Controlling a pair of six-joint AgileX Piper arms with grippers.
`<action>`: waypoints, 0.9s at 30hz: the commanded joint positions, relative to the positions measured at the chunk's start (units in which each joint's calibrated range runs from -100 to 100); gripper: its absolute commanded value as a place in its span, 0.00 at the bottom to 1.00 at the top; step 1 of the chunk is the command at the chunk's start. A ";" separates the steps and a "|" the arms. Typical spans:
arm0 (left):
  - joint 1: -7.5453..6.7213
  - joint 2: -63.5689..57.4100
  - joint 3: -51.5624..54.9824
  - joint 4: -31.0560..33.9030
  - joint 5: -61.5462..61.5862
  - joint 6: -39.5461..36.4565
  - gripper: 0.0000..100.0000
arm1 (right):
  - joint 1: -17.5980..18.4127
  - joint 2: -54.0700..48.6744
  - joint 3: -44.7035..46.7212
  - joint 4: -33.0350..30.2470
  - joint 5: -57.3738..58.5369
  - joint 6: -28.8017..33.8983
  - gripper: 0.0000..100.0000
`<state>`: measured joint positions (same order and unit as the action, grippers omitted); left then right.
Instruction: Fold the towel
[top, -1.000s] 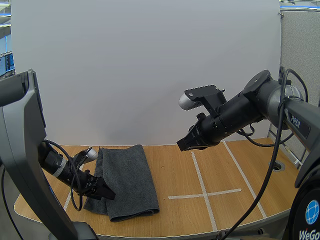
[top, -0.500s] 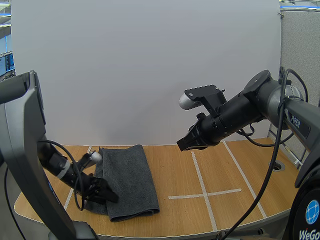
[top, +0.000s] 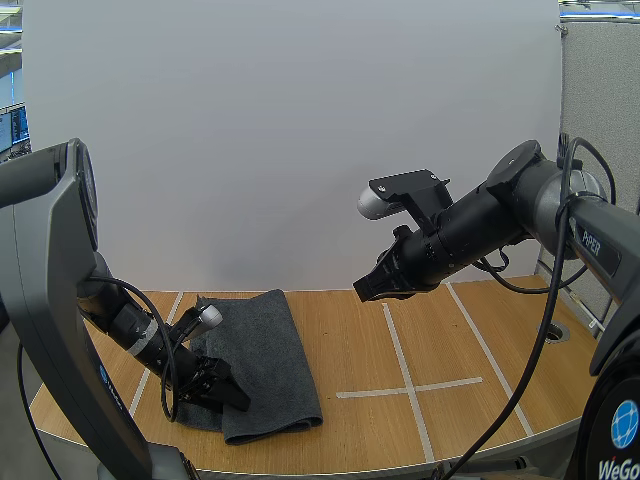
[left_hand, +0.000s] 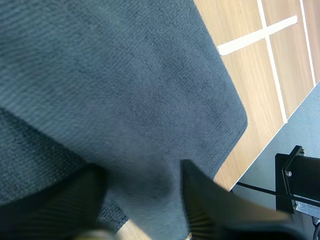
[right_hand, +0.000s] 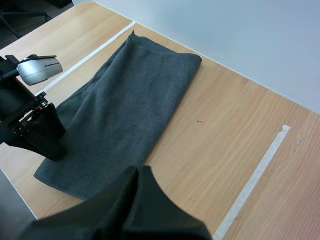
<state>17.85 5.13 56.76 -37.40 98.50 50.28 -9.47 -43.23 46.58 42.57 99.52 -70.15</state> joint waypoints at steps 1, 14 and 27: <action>-0.32 0.05 -0.33 0.29 1.50 -0.60 0.23 | -0.20 -0.63 0.15 1.20 0.48 -0.60 0.00; -0.32 -1.61 -7.25 3.54 1.50 -4.34 0.00 | -0.20 -0.63 0.15 1.20 0.48 -0.60 0.00; 2.65 -4.72 -11.65 8.50 1.50 -5.81 0.00 | -0.20 -0.63 0.15 1.31 0.48 -0.60 0.00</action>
<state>17.86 1.22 46.26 -30.47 98.85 44.54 -9.47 -43.23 46.58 42.98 99.52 -70.24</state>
